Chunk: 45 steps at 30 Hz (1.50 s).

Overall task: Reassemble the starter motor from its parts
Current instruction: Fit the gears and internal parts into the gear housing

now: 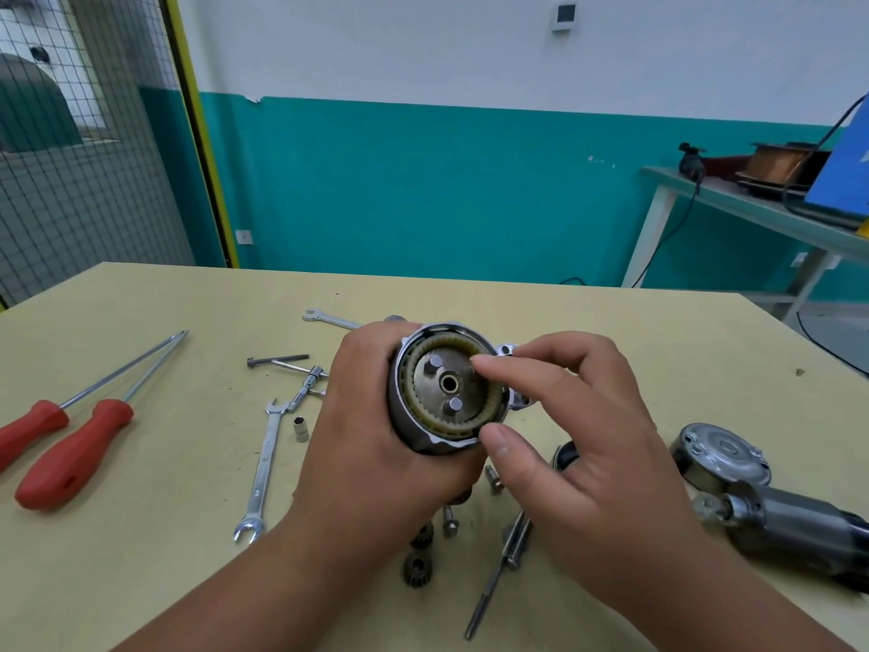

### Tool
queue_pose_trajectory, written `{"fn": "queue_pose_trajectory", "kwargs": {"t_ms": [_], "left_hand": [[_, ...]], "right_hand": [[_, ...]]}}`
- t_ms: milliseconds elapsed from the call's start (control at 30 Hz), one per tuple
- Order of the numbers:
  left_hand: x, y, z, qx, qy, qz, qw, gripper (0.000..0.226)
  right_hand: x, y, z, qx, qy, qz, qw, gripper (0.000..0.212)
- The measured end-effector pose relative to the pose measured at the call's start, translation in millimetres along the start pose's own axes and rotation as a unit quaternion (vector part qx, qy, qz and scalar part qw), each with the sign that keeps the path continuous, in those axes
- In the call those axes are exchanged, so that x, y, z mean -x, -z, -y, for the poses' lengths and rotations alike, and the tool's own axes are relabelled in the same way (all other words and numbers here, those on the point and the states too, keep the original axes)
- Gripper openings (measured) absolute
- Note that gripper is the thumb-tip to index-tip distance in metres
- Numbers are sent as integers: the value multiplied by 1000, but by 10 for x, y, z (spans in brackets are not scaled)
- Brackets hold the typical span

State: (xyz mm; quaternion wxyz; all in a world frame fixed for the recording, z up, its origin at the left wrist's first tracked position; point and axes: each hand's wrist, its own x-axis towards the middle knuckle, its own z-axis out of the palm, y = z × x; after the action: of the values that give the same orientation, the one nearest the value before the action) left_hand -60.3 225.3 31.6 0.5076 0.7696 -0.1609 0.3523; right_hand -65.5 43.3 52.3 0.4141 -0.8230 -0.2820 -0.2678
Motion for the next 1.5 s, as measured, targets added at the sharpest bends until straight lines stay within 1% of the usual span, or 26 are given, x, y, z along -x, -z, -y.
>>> {"fn": "queue_pose_trajectory", "kwargs": {"t_ms": [133, 233, 367, 500, 633, 667, 733, 833, 867, 933, 1000, 1033, 1067, 1100, 1133, 1167, 1233, 1267, 1333, 1367, 1433, 1467, 1500], "left_hand": [[6, -1, 7, -6, 18, -7, 1000, 72], [0, 5, 15, 7, 30, -15, 999, 77], [3, 8, 29, -6, 19, -10, 1000, 80], [11, -3, 6, -15, 3, -15, 1000, 74], [10, -2, 22, -22, 8, -15, 1000, 76], [16, 0, 31, -23, 16, -14, 1000, 78], [17, -5, 2, 0, 51, -22, 998, 75], [-33, -26, -55, 73, 138, -51, 986, 63], [-49, -32, -46, 106, 171, -69, 977, 60], [-82, -20, -16, 194, 235, -98, 947, 58], [-116, -7, -12, 262, 278, -108, 918, 67], [-122, -10, -20, 279, 289, -102, 910, 67], [-120, -12, -29, 288, 296, -90, 906, 63], [-112, -18, -40, 297, 299, -69, 904, 59], [-98, -25, -52, 304, 298, -43, 904, 57], [-87, -32, -58, 311, 295, -16, 903, 59], [-71, -24, -61, 323, 289, 27, 901, 65], [-89, -22, -65, 319, 278, 42, 905, 62], [-134, -11, -82, 288, 258, 54, 920, 40], [-155, -5, -107, 274, 251, 46, 927, 32], [-159, 20, -138, 255, 227, 23, 940, 36], [-140, 35, -151, 251, 208, 15, 945, 41], [-111, 51, -169, 253, 179, 19, 951, 48]], "right_hand": [[16, -3, 12, 6, 5, 3, 1000, 34], [29, -32, 31, 31, 19, 12, 999, 37], [36, -48, 33, 52, 30, 10, 998, 42], [47, -48, 55, 68, 65, 8, 996, 38], [44, -47, 48, 66, 57, 15, 996, 38], [48, -41, 47, 60, 48, 19, 997, 42], [45, -31, 62, 36, 10, 35, 999, 57], [30, -50, 57, 10, -34, 52, 998, 79], [26, -65, 49, 7, -43, 52, 998, 83], [18, -89, 53, 0, -70, 61, 996, 87], [6, -118, 51, -18, -94, 102, 990, 91], [2, -146, 51, -35, -109, 137, 984, 94], [2, -177, 56, -49, -123, 172, 976, 98], [-2, -204, 58, -55, -133, 190, 971, 102], [-5, -219, 52, -57, -146, 187, 970, 106], [-7, -216, 41, -63, -166, 168, 970, 110], [-11, -168, 0, -91, -197, 120, 969, 107], [-16, -133, -32, -111, -201, 105, 968, 102], [-36, -66, -86, -160, -200, 91, 962, 89], [-54, -40, -101, -184, -199, 91, 958, 83], [-83, -27, -146, -238, -210, 87, 944, 73], [-92, -32, -177, -285, -224, 77, 929, 69], [-103, -30, -205, -349, -234, 66, 905, 66]]}}
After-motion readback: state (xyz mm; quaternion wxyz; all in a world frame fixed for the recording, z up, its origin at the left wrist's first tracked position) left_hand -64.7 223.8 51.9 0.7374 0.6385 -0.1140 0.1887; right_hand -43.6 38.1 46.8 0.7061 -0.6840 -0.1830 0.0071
